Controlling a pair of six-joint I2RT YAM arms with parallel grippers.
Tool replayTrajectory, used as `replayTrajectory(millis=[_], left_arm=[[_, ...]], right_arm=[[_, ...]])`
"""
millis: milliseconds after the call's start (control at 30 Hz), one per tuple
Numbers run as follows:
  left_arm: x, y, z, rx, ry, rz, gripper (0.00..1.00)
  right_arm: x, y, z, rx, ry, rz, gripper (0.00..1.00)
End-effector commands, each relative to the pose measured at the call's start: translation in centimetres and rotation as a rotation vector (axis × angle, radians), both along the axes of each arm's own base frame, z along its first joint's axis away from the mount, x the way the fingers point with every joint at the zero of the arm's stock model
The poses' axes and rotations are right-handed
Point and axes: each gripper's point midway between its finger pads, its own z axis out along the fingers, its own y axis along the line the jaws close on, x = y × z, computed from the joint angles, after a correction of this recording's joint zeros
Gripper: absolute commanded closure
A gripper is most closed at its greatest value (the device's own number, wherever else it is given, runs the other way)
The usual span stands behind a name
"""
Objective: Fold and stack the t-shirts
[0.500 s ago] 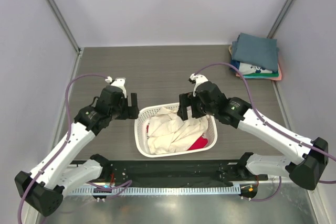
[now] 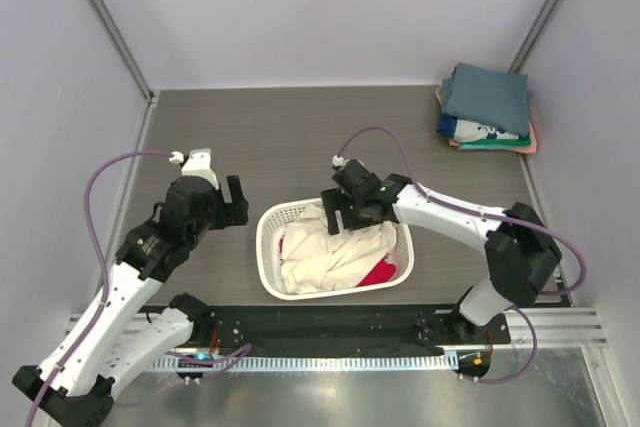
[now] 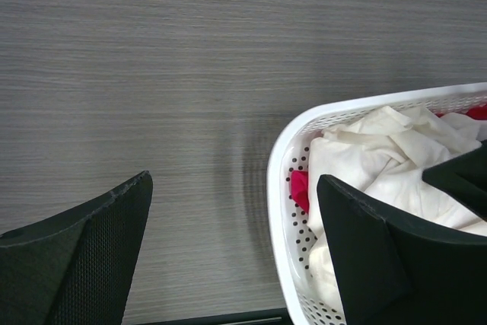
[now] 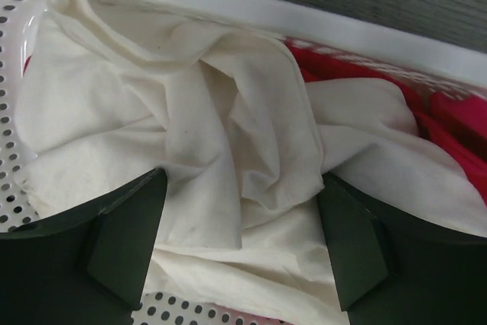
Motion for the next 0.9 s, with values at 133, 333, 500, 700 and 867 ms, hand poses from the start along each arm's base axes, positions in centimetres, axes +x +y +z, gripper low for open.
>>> replayTrajectory(millis=[133, 333, 500, 700, 867], left_arm=[[0.2, 0.1, 0.8, -0.017, -0.038, 0.009, 0.10], [0.0, 0.0, 1.1, -0.031, -0.050, 0.005, 0.10], [0.1, 0.4, 1.0, -0.020, -0.048, 0.027, 0.10], [0.1, 0.5, 0.9, -0.020, -0.046, 0.033, 0.10], [0.1, 0.6, 0.8, -0.018, -0.046, 0.044, 0.10]], right_arm=[[2.4, 3.1, -1.2, 0.000, 0.006, 0.001, 0.38], [2.3, 5.7, 1.8, 0.084, -0.020, 0.042, 0.99], [5.0, 7.3, 12.5, 0.164, -0.191, 0.051, 0.99], [11.0, 5.5, 33.2, 0.269, -0.610, -0.047, 0.99], [17.8, -2.2, 36.0, 0.243, -0.731, -0.281, 0.99]])
